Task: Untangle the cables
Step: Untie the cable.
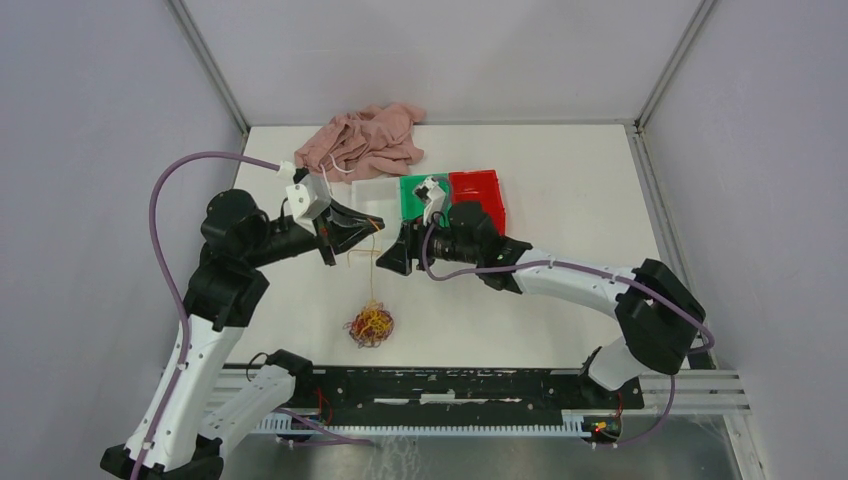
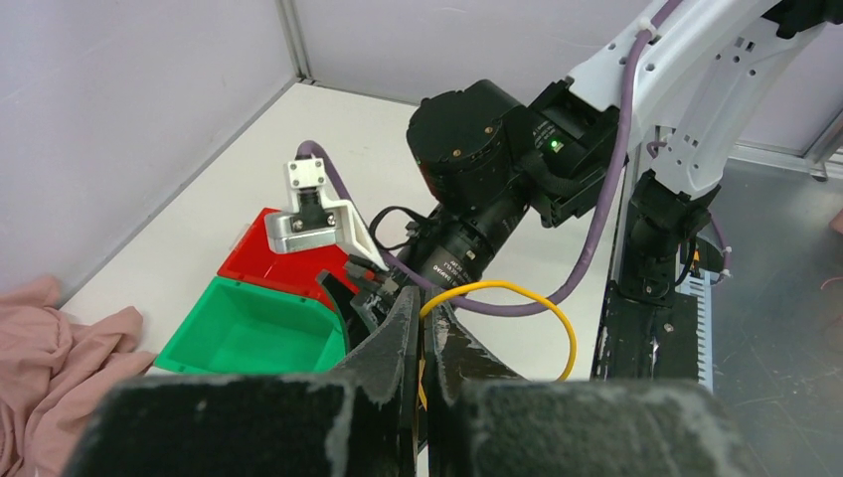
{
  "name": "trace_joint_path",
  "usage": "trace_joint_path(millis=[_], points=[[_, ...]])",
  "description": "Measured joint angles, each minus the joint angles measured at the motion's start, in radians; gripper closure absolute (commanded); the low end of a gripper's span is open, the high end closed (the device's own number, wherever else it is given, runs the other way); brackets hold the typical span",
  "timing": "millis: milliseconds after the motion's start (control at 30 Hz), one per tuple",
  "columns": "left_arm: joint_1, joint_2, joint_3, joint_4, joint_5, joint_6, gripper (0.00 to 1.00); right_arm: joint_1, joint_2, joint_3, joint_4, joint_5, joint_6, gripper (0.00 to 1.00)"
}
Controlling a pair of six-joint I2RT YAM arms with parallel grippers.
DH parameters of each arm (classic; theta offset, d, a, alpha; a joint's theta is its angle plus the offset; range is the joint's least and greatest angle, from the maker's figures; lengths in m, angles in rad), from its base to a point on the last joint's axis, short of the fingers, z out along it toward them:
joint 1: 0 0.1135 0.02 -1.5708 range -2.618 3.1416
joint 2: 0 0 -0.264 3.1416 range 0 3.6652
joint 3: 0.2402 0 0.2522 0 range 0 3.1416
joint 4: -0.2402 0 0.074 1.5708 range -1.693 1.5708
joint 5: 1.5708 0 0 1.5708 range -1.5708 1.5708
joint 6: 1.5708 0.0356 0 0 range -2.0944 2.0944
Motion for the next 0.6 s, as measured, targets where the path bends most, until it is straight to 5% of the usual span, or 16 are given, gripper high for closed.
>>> trace_joint_path(millis=[267, 600], points=[[0.0, -0.004, 0.0, 0.0, 0.0, 0.0, 0.97, 0.019, 0.029, -0.016, 0.029, 0.01, 0.036, 0.32], [0.0, -0.017, 0.0, -0.001, 0.001, 0.0, 0.97, 0.019, -0.141, -0.185, -0.021, 0.046, 0.022, 0.27]])
